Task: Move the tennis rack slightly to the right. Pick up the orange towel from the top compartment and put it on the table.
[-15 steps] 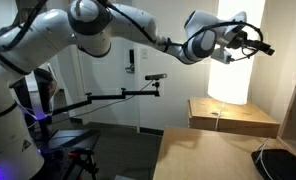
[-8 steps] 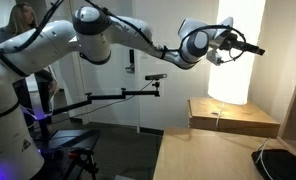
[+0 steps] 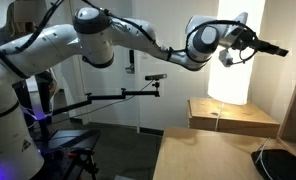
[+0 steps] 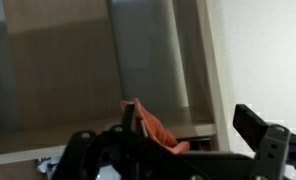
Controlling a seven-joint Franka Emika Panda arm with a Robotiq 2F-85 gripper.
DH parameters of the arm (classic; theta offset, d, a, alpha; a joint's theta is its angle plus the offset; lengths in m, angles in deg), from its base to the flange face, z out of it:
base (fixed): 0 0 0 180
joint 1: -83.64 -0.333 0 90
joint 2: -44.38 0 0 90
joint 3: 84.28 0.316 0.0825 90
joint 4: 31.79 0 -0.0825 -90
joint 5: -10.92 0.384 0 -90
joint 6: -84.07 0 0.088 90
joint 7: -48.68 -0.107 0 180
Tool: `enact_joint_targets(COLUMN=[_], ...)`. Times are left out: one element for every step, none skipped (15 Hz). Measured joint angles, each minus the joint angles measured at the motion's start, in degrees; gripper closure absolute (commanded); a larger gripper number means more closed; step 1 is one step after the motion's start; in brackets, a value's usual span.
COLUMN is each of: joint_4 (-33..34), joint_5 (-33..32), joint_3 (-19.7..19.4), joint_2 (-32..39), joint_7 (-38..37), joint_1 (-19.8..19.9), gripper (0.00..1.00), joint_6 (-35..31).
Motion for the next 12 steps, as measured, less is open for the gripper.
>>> enact_joint_targets(joint_4=[0.3,0.7,1.3,2.0,2.8,3.9,5.0,6.1,7.2,8.3,9.4,10.5], joint_5=[0.0,0.0,0.0,-0.1,-0.1,-0.1,-0.1,-0.2,-1.8,-4.1,-6.2,-8.0], joint_3=[-0.1,-0.1,-0.3,-0.7,-1.3,-1.9,-2.6,-3.5,-3.8,-3.8,-3.9,-3.9], joint_2=[0.0,0.1,0.2,0.4,0.8,1.1,1.5,2.0,2.1,2.2,2.3,2.4], joint_7=[-0.2,-0.2,-0.3,-0.4,-0.5,-0.5,-0.7,-0.9,-2.2,-4.3,-6.6,-8.6], joint_1=[0.6,1.2,1.7,2.1,2.4,2.6,2.7,2.8,3.0,3.4,3.8,4.3], gripper=[0.00,0.00,0.00,0.00,0.00,0.00,0.00,0.00,0.00,0.00,0.00,0.00], joint_6=[0.6,1.2,1.8,2.3,2.8,3.4,4.2,4.8,5.2,5.5,6.0,6.6])
